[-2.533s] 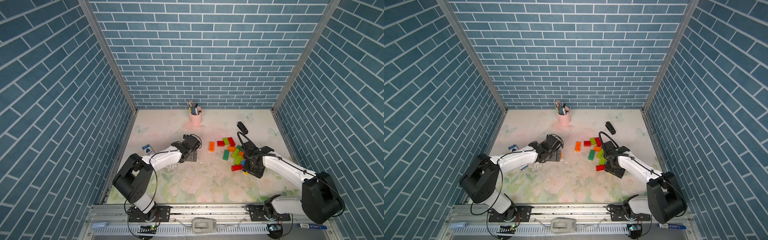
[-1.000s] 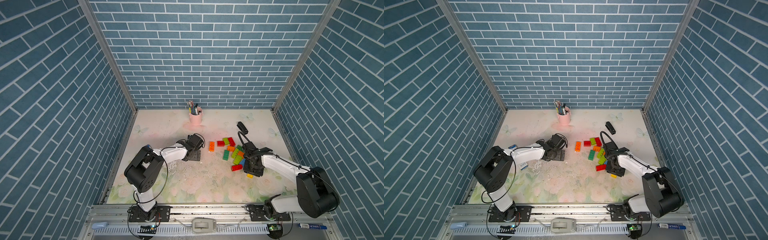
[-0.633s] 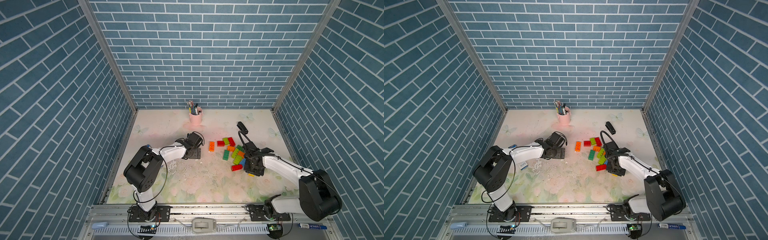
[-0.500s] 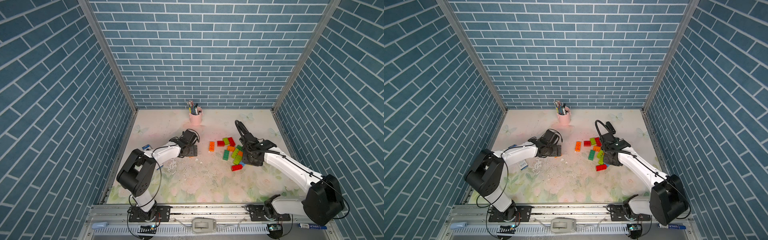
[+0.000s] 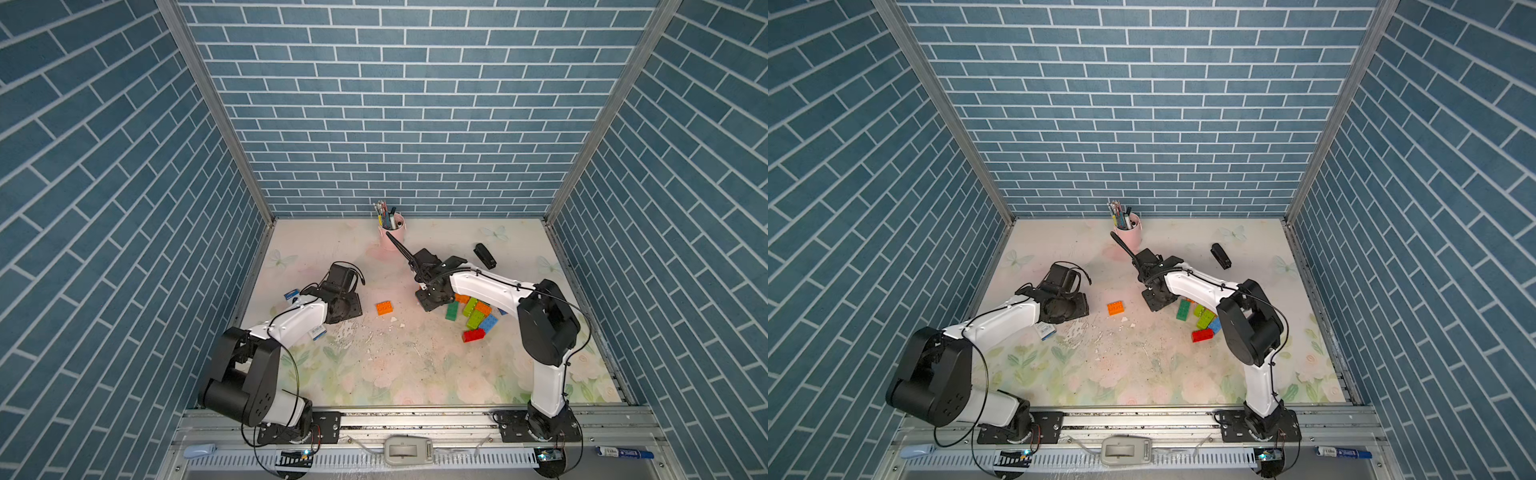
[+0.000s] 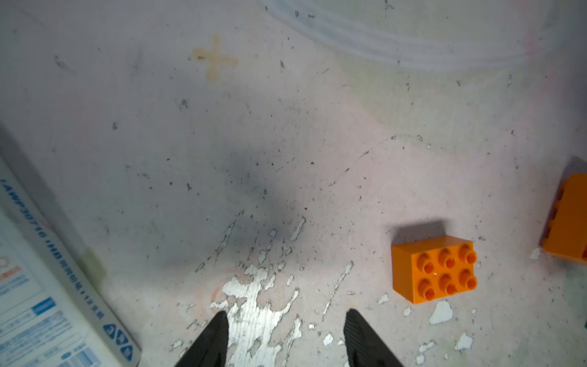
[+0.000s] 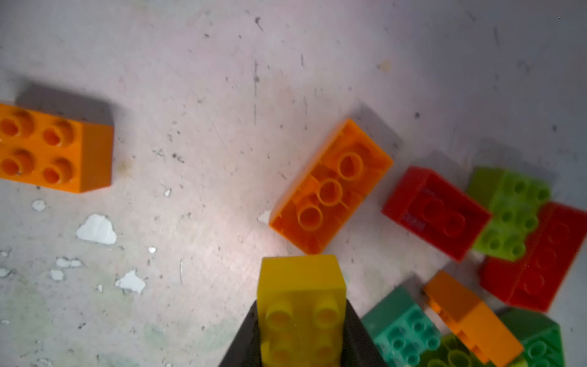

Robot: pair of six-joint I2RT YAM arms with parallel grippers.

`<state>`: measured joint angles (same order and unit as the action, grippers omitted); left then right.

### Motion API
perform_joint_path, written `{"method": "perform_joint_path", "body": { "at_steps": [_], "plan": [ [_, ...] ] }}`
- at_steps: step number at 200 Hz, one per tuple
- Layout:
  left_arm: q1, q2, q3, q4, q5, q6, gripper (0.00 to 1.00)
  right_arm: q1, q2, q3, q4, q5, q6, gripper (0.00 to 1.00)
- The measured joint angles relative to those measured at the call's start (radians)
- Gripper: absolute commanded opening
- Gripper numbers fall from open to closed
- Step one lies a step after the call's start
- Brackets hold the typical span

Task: Assemble a rectangle with lego
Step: Adjust the lego brick at the center of the board.

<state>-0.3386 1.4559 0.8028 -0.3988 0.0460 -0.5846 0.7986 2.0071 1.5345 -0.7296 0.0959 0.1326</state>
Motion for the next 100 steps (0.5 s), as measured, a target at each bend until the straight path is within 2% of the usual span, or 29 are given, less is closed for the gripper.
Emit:
{"method": "perform_joint_path", "body": {
  "at_steps": [48, 100],
  "plan": [
    [0.000, 0.062, -0.001, 0.041, 0.030, -0.010, 0.57, 0.031, 0.114, 0.132, 0.010, -0.054, -0.107, 0.16],
    [0.012, 0.066, -0.003, 0.058, 0.047, -0.010, 0.55, 0.066, 0.230, 0.227, -0.006, -0.077, -0.167, 0.14]
  ]
}}
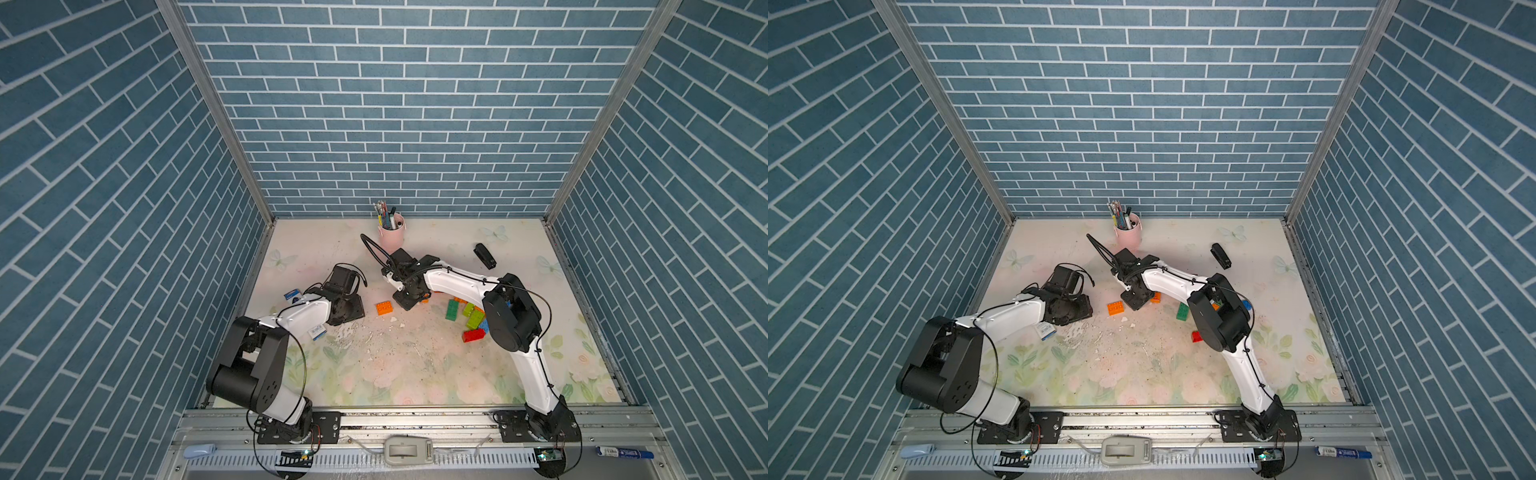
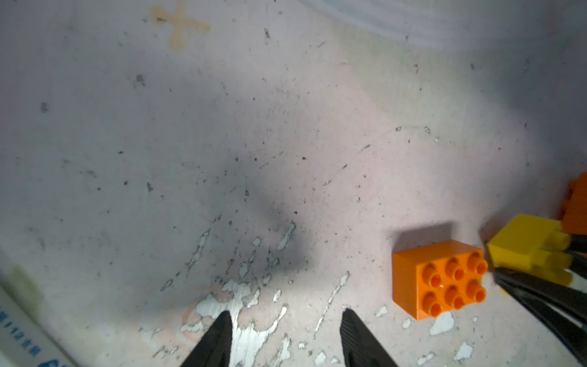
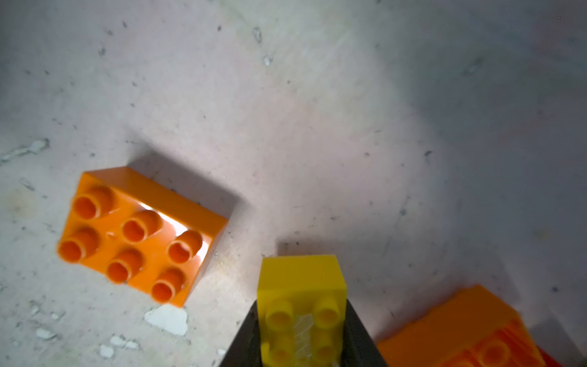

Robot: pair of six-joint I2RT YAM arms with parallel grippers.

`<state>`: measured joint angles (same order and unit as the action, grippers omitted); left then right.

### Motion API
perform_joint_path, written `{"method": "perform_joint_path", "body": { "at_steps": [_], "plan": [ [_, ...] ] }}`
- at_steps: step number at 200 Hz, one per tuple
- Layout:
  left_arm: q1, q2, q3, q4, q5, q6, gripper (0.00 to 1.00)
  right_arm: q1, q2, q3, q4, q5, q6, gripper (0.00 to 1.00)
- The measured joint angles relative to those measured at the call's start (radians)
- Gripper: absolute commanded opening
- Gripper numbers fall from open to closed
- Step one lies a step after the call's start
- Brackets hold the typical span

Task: Assemble a rectangle with lego
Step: Adjust the lego brick at the center of the board.

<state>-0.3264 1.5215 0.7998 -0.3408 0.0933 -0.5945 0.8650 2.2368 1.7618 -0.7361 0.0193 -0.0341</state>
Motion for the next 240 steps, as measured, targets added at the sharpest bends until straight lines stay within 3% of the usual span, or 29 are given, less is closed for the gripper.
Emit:
{"method": "perform_joint_path", "body": {
  "at_steps": [42, 159, 209, 240],
  "plan": [
    [0.023, -0.001, -0.007, 0.001, 0.005, 0.002, 0.47, 0.026, 0.005, 0.010, -0.010, -0.005, -0.018, 0.13],
    [0.053, 0.036, -0.022, 0.024, 0.040, -0.005, 0.35, 0.148, 0.006, 0.012, 0.000, -0.067, -0.012, 0.10],
    [0.046, 0.080, 0.014, 0.059, 0.051, -0.008, 0.34, 0.138, 0.011, 0.016, 0.007, -0.058, 0.009, 0.08],
    [0.046, 0.115, 0.040, 0.086, 0.061, -0.010, 0.33, 0.101, -0.064, -0.100, 0.034, -0.064, 0.011, 0.08]
  ]
}}
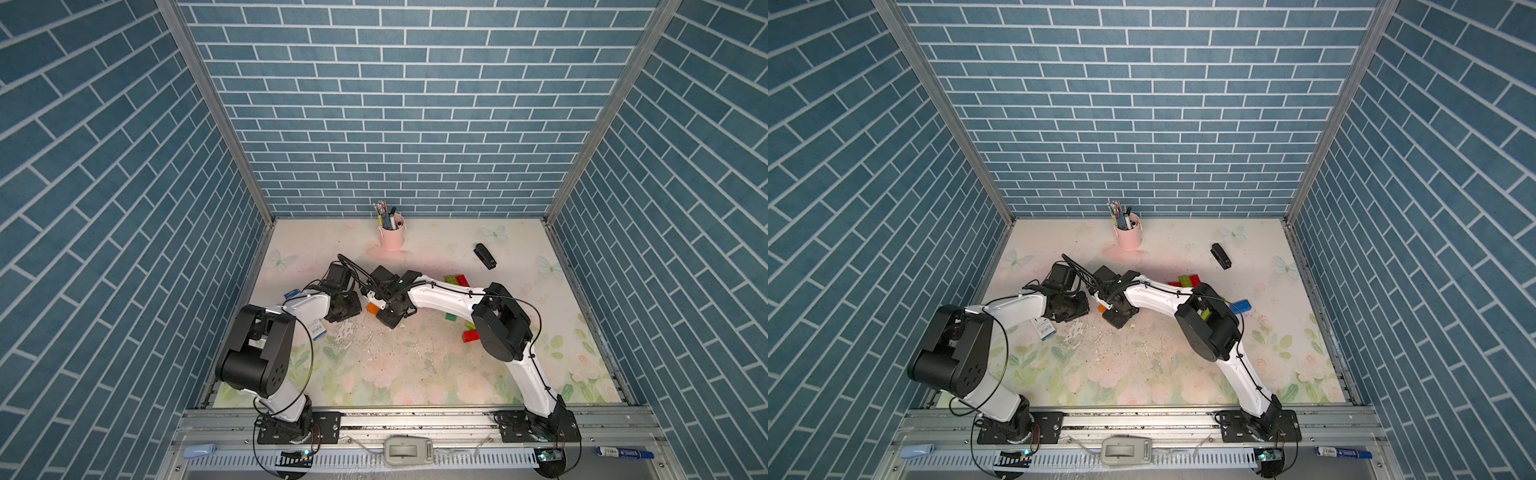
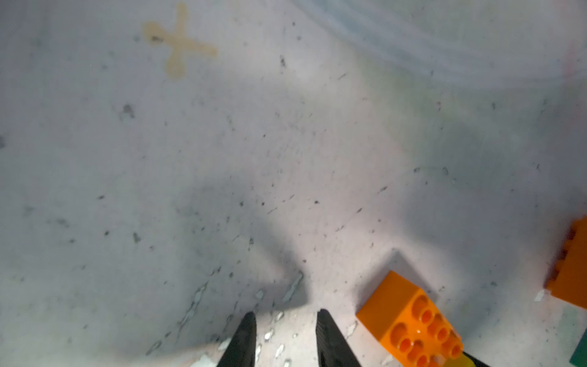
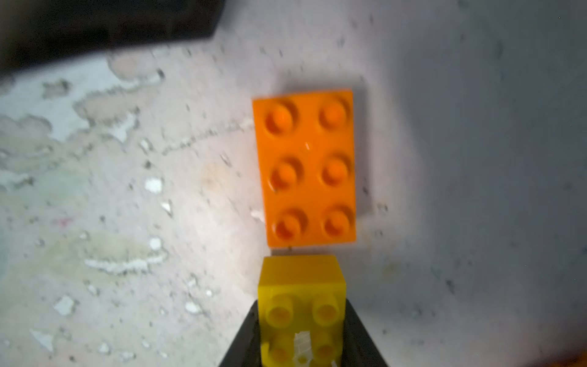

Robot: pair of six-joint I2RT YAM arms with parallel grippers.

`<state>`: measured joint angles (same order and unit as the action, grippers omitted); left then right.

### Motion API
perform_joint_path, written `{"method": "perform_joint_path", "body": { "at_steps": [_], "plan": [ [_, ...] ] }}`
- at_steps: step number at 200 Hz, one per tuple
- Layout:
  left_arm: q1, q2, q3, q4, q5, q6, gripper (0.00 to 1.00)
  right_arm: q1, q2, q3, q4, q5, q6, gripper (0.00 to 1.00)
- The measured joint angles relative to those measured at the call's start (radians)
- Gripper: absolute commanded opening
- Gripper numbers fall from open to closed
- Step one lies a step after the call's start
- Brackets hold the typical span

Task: Assemble a rectangle with lego
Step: Adjust the lego brick at the center of the board, then place the lego brick at the center of the board.

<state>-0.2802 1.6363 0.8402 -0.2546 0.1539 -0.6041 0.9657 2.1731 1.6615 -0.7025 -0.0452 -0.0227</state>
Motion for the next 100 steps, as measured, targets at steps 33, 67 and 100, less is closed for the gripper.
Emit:
{"method": "perform_joint_path", "body": {
  "at_steps": [33, 67, 100],
  "plan": [
    [-0.013, 0.058, 0.051, 0.036, 0.010, -0.002, 0.29, -0.061, -0.058, -0.085, 0.003, -0.006, 0.019, 0.08],
    [-0.064, 0.115, 0.105, 0.062, 0.028, 0.011, 0.25, -0.085, -0.095, -0.145, 0.027, -0.008, 0.048, 0.08],
    [-0.106, 0.143, 0.130, 0.077, 0.053, 0.015, 0.24, -0.098, -0.145, -0.218, 0.060, -0.017, 0.101, 0.08]
  ]
}}
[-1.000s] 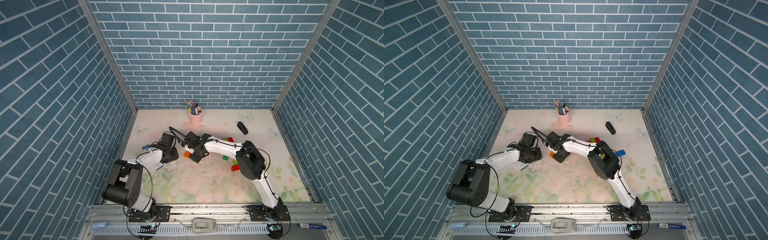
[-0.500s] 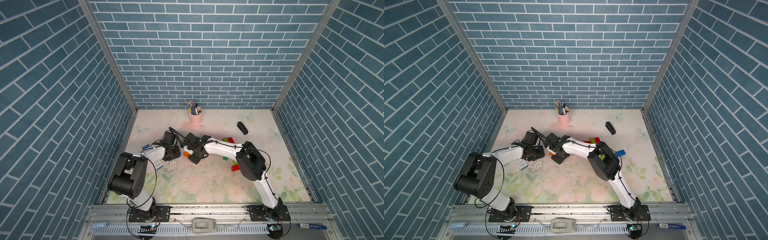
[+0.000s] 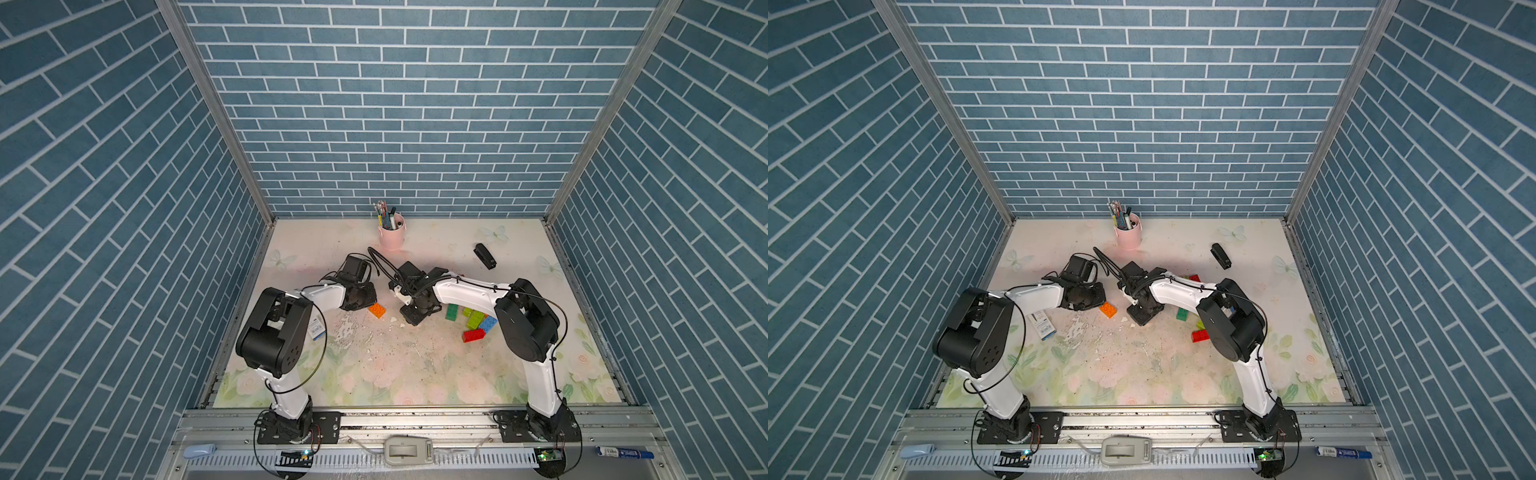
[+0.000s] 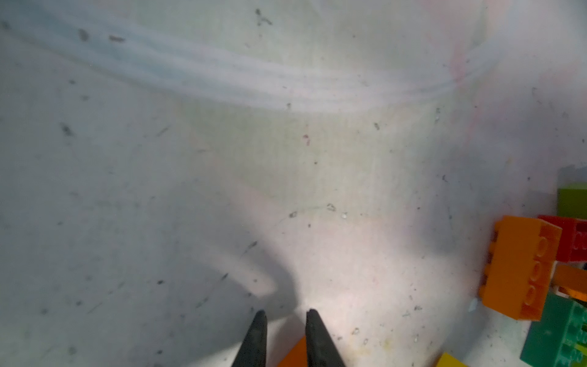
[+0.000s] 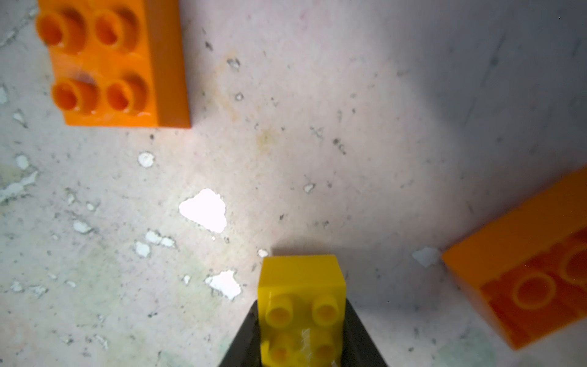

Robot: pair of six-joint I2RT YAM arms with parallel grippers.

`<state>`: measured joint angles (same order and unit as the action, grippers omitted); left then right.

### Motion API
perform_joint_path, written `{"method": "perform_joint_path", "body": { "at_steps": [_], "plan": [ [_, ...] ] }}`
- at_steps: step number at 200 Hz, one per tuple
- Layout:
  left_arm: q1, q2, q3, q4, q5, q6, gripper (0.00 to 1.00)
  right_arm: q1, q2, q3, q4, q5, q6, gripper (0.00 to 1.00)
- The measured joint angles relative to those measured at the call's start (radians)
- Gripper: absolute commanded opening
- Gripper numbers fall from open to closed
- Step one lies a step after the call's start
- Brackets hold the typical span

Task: Assemble a rectangle with lego
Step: Place the lego brick at the center of the board.

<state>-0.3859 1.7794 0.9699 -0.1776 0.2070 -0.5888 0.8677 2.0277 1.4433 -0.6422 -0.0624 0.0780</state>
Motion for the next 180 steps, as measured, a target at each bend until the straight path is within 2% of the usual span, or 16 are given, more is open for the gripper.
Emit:
{"method": "perform_joint_path", "body": {
  "at_steps": [37, 57, 71, 94, 119, 180],
  "plan": [
    [-0.019, 0.014, 0.025, -0.020, 0.016, 0.010, 0.24, -0.009, -0.054, -0.046, 0.010, 0.005, 0.080, 0.07],
    [-0.005, -0.020, 0.015, -0.074, 0.011, 0.018, 0.30, -0.006, -0.066, -0.046, -0.005, 0.030, 0.172, 0.08],
    [0.032, -0.090, -0.024, -0.106, 0.011, 0.017, 0.35, 0.011, -0.072, -0.046, -0.026, 0.048, 0.264, 0.09],
    [0.141, -0.246, -0.099, -0.156, 0.004, 0.016, 0.39, 0.074, -0.071, -0.033, -0.062, 0.064, 0.401, 0.09],
    [0.241, -0.364, -0.146, -0.198, -0.015, 0.008, 0.40, 0.153, -0.027, 0.072, -0.105, 0.085, 0.486, 0.10],
    [0.317, -0.440, -0.152, -0.249, -0.047, 0.012, 0.41, 0.204, 0.152, 0.284, -0.172, 0.096, 0.564, 0.11]
  ]
}}
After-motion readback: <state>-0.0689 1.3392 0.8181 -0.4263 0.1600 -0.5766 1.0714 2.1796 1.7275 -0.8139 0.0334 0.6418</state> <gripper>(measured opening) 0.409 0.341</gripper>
